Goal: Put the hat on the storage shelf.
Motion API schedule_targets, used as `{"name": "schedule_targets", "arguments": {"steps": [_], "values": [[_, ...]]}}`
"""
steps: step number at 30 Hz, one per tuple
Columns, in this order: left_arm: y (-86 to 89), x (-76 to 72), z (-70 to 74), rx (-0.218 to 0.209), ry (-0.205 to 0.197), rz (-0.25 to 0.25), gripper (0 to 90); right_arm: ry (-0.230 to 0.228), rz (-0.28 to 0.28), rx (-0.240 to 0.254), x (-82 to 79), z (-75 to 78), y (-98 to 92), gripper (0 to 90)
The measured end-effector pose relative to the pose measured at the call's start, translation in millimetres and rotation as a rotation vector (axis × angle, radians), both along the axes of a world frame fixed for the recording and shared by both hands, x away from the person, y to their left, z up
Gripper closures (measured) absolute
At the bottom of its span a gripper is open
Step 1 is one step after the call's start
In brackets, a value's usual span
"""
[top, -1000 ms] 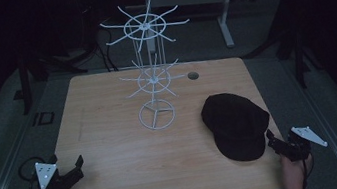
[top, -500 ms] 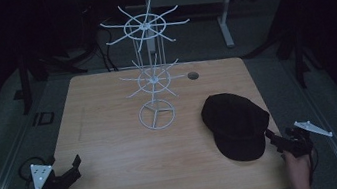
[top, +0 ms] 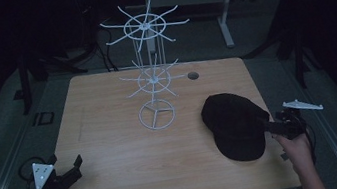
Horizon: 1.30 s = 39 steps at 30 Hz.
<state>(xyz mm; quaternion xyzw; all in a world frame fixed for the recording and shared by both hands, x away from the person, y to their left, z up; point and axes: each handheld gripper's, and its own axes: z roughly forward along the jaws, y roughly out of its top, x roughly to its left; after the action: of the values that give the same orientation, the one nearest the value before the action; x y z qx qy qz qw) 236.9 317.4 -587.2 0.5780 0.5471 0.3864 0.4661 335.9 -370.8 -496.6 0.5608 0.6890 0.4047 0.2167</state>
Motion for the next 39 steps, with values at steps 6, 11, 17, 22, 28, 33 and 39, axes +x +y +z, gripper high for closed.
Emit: {"name": "schedule_targets", "arguments": {"steps": [6,11,17,22,28,33,39], "values": [[0.7,0.4,0.1,-0.005,0.003,0.001,11.5,0.018,0.060,-0.046,18.6,12.4,22.6,19.8],[0.7,0.7,0.1,-0.005,0.005,-0.002,11.5,-0.010,0.056,-0.068,38.6,25.0,41.3,21.7],[0.8,1.0,0.1,-0.005,0.007,-0.005,11.5,0.019,0.081,-0.068,62.3,27.4,58.8,26.9],[0.8,1.4,0.1,0.000,0.009,-0.006,11.5,0.064,0.083,-0.114,81.2,18.0,74.2,22.4],[0.8,1.5,0.1,0.000,0.011,-0.006,11.5,0.137,0.041,-0.173,100.0,-3.4,85.7,18.5],[0.7,1.7,0.0,-0.002,0.013,-0.008,11.5,0.171,0.038,-0.257,106.3,-22.8,95.0,18.7],[0.1,2.1,-0.1,0.000,0.016,-0.008,11.6,0.259,0.115,-0.365,115.7,-36.1,110.0,32.1]]}}
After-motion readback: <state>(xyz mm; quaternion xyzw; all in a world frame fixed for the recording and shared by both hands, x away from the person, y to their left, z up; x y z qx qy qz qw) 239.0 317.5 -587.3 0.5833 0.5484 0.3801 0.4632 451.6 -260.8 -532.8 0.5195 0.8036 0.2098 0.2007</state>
